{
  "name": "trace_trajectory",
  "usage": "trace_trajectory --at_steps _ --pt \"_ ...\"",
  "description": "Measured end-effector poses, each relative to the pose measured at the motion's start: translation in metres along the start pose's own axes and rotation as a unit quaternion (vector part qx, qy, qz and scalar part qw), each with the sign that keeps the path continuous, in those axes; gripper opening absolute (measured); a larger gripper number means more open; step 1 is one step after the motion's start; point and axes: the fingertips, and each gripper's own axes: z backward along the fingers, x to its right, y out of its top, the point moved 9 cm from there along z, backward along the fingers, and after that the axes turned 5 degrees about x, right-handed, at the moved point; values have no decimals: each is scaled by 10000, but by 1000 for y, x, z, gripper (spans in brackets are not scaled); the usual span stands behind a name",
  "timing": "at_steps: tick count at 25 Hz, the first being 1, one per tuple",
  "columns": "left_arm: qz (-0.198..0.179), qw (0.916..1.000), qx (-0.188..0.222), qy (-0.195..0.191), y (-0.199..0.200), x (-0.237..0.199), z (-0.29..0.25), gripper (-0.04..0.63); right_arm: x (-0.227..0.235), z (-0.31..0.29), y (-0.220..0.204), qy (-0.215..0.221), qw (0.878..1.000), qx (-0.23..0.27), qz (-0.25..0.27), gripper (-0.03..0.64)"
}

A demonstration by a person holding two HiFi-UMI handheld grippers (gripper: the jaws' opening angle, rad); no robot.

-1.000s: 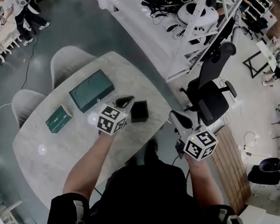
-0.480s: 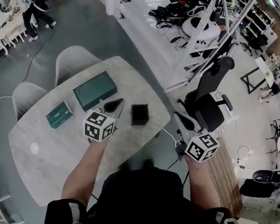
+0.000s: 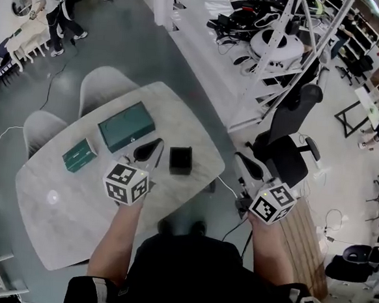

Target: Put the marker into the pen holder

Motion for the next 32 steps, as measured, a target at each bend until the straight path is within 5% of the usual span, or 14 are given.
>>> trace_trajectory --at_steps 13,32 --pt "-317 9995 70 59 30 9 -20 9 8 7 22 137 9982 187 555 2" --pt "-238 9997 39 -33 18 15 -20 9 4 5 18 156 9987 176 462 2"
